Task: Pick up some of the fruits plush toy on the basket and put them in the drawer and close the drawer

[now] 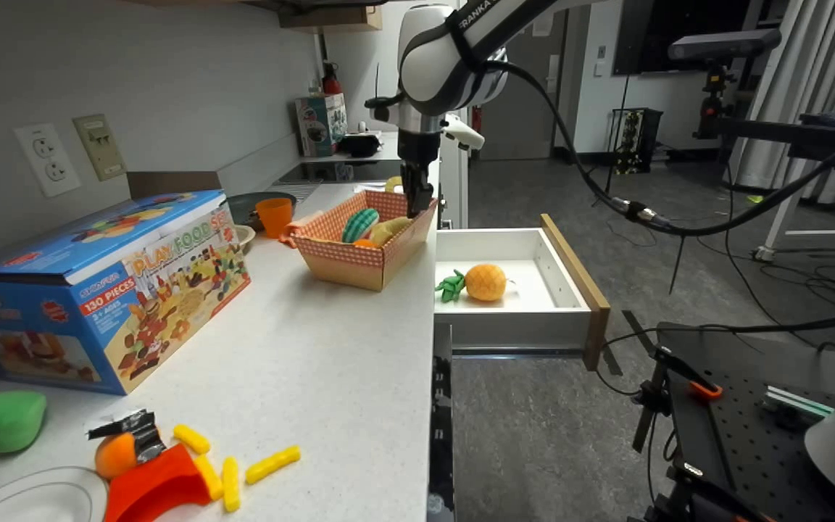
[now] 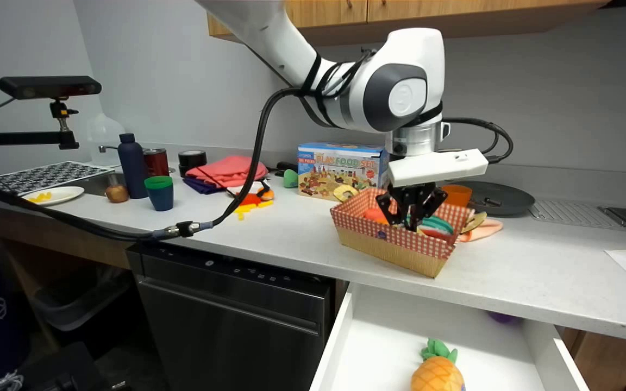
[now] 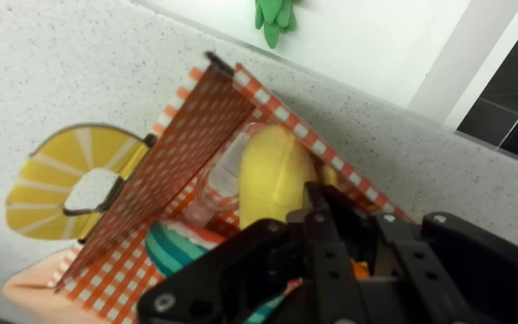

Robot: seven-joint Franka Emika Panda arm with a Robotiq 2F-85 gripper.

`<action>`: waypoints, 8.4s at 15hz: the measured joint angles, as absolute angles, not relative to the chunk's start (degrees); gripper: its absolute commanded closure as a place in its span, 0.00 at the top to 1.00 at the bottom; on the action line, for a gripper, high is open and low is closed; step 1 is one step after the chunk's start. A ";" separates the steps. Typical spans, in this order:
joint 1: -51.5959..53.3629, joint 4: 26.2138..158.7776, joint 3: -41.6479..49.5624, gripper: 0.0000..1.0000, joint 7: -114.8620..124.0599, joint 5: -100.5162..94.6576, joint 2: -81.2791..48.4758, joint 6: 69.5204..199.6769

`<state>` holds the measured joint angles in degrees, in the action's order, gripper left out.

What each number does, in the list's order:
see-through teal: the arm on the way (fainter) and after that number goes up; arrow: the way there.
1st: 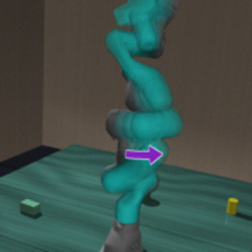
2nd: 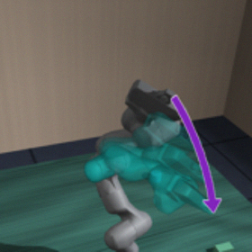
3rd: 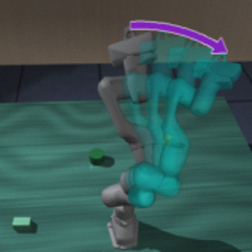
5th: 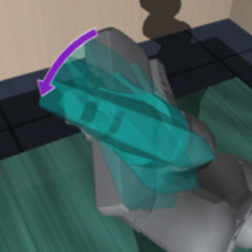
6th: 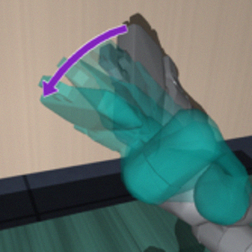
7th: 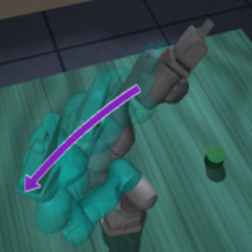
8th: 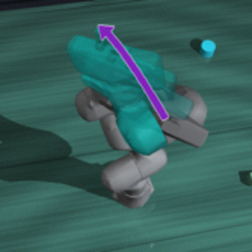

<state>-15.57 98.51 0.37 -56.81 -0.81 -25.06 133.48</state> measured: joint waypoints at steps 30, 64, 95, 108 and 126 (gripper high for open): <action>-15.48 91.39 0.39 0.14 -56.01 -0.52 -30.00 123.70; -18.76 119.15 5.33 0.00 -71.70 -0.71 3.90 137.13; -15.26 127.36 11.28 1.00 -44.42 -15.63 -7.92 141.29; -19.70 128.13 17.89 1.00 -39.04 -17.65 -13.76 135.03; -23.87 122.82 15.38 1.00 -40.03 -15.43 -26.22 140.90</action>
<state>-23.87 122.82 15.38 -40.03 -15.43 -26.22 140.90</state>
